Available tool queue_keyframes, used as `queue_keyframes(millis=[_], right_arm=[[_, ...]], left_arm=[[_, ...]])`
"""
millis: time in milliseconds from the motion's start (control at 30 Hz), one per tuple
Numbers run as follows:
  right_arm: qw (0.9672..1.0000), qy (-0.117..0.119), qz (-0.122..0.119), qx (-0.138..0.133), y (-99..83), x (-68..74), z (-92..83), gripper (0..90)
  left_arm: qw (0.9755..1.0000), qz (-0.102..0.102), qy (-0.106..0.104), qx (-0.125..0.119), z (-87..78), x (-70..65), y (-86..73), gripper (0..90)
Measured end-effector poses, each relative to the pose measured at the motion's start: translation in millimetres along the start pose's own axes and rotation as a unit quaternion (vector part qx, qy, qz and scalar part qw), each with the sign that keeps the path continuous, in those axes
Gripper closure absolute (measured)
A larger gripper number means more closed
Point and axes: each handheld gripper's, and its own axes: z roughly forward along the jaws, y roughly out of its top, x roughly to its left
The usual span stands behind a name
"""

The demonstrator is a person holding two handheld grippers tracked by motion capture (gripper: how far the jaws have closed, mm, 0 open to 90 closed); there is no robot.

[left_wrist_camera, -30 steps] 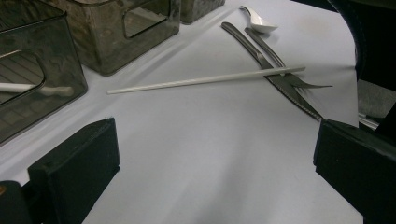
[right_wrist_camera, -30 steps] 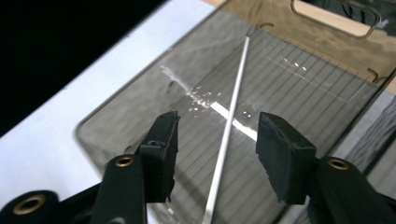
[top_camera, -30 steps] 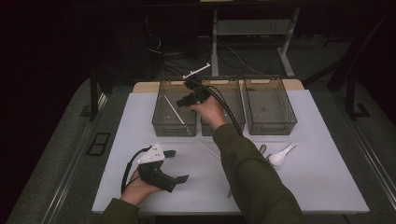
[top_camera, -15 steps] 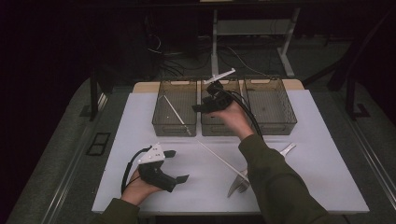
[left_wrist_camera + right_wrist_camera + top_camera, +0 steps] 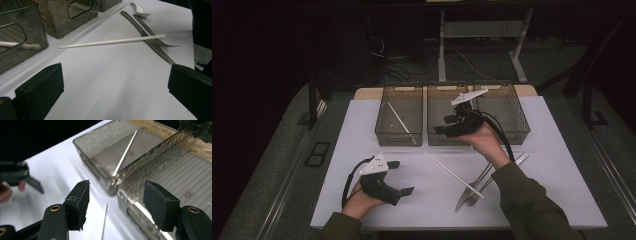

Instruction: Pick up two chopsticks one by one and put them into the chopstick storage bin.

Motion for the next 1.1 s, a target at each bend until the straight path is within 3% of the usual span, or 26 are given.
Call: queue_keyframes(millis=[367, 533, 1100], right_arm=[[1.0, 0.002, -0.002, 0.001, -47.7, 0.2, -26.0, 39.4], [0.9999, 0.002, -0.003, 0.015, -68.3, 4.4, -34.0, 41.9], [0.9985, -0.005, 0.008, 0.054, -129.9, 23.1, -46.4, 61.5]], left_arm=[[1.0, -0.001, 0.007, 0.002, -0.4, 1.5, -0.7, 0.0], [1.0, -0.001, 0.007, 0.001, -0.9, 0.6, -0.8, 0.0], [1.0, 0.005, 0.007, 0.003, -1.8, -1.1, -0.8, 0.0]])
